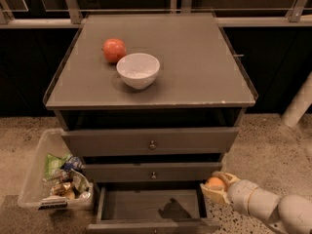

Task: Pick orange from bottom drawer and place on counter

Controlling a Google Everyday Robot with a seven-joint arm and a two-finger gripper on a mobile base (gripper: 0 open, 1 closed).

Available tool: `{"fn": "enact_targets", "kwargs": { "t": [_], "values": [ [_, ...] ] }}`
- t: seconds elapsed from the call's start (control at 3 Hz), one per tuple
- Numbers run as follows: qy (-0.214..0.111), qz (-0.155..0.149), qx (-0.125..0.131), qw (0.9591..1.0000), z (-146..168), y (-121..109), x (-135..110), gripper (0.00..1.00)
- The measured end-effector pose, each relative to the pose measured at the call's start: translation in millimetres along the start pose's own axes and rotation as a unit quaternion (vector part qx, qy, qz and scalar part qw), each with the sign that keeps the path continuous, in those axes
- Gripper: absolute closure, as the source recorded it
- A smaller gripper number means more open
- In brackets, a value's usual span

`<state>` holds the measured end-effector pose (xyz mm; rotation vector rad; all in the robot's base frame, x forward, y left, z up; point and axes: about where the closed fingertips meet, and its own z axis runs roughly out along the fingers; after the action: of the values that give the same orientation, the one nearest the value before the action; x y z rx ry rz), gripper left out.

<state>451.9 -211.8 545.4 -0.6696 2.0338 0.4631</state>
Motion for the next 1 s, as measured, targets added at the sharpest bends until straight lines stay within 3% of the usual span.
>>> {"fn": "enact_targets", "kwargs": {
  "t": [0.33, 0.67, 1.0],
  "values": [
    [-0.024, -0.064, 0.027, 0.9973, -49, 5, -63, 1.0],
    [-0.055, -0.093, 0.057, 0.9925, -97, -4, -112, 1.0],
    [-0.056, -0.094, 0.058, 0.9923, -96, -7, -115, 1.0]
  ]
}}
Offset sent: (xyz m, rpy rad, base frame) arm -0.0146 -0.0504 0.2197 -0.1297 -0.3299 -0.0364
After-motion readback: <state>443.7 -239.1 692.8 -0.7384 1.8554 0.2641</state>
